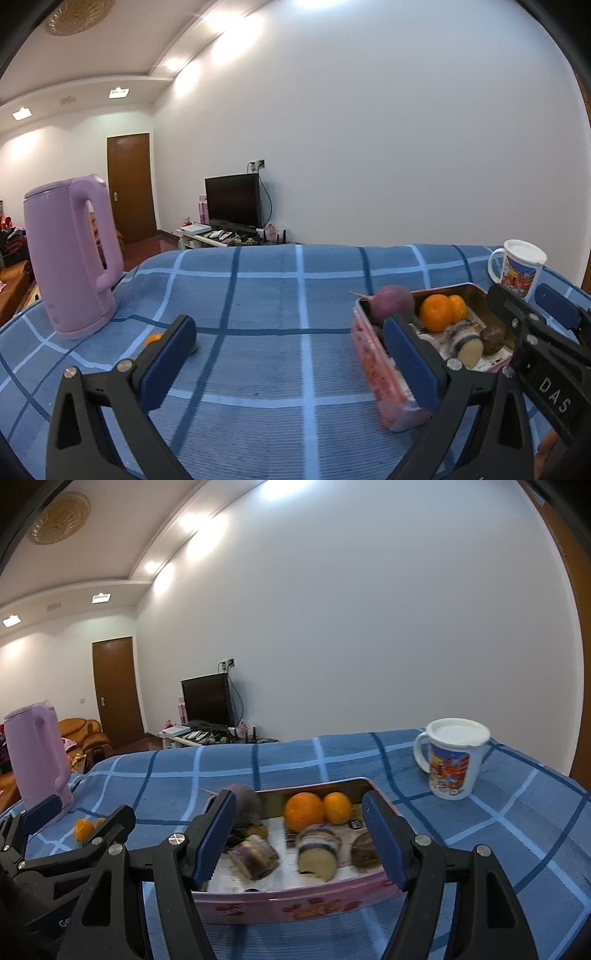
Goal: Organize fruits
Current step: 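Withdraw both open tools from the tin toward the remaining loose fruits, then grasp the mandarin orange with left tool while right tool grasps the small yellow-green citrus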
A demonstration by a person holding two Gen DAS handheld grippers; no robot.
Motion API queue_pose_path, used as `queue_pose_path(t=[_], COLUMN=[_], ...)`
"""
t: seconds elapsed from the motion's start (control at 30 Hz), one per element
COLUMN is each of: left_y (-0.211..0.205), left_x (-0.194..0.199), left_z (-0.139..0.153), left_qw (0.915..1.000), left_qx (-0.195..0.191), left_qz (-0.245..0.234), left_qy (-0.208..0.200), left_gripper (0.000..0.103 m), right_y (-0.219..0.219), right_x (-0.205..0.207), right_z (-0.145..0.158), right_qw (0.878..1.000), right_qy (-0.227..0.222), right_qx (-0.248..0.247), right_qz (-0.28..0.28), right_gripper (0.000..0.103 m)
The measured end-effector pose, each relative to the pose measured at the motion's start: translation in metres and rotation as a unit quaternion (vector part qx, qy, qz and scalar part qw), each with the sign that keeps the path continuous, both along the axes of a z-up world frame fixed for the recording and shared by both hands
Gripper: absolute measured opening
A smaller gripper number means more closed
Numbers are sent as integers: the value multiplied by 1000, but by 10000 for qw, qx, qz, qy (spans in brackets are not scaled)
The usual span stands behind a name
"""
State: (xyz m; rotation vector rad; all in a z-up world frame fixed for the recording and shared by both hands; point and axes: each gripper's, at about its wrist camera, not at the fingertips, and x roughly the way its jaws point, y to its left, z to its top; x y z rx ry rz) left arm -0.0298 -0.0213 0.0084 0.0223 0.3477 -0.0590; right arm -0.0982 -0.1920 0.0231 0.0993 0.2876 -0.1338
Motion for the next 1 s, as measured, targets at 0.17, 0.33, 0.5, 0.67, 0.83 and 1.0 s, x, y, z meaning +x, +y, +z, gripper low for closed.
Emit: queue_pose_path(t=[0.17, 0.33, 0.5, 0.67, 0.83, 1.0], left_y=[18, 40, 60, 79, 99, 117], left_x=[4, 9, 15, 22, 28, 33], left_z=[-1, -2, -4, -6, -7, -8], left_qw=[9999, 9994, 9986, 9974, 9961, 9949], left_qx=[55, 24, 14, 2, -33, -46], left_qz=[161, 347, 518, 690, 840, 947], left_qy=[22, 61, 137, 222, 262, 333], left_gripper=[103, 103, 103, 103, 103, 103], right_y=[20, 41, 62, 82, 100, 117], right_x=[9, 17, 25, 36, 45, 55], right_z=[1, 1, 1, 0, -1, -1], right_qw=[9999, 9996, 9991, 9986, 9977, 9968], right_qy=[9, -5, 16, 69, 103, 139], right_qx=[-28, -26, 21, 87, 148, 187], right_qz=[130, 281, 420, 525, 651, 763], right_gripper=[72, 72, 72, 72, 72, 72])
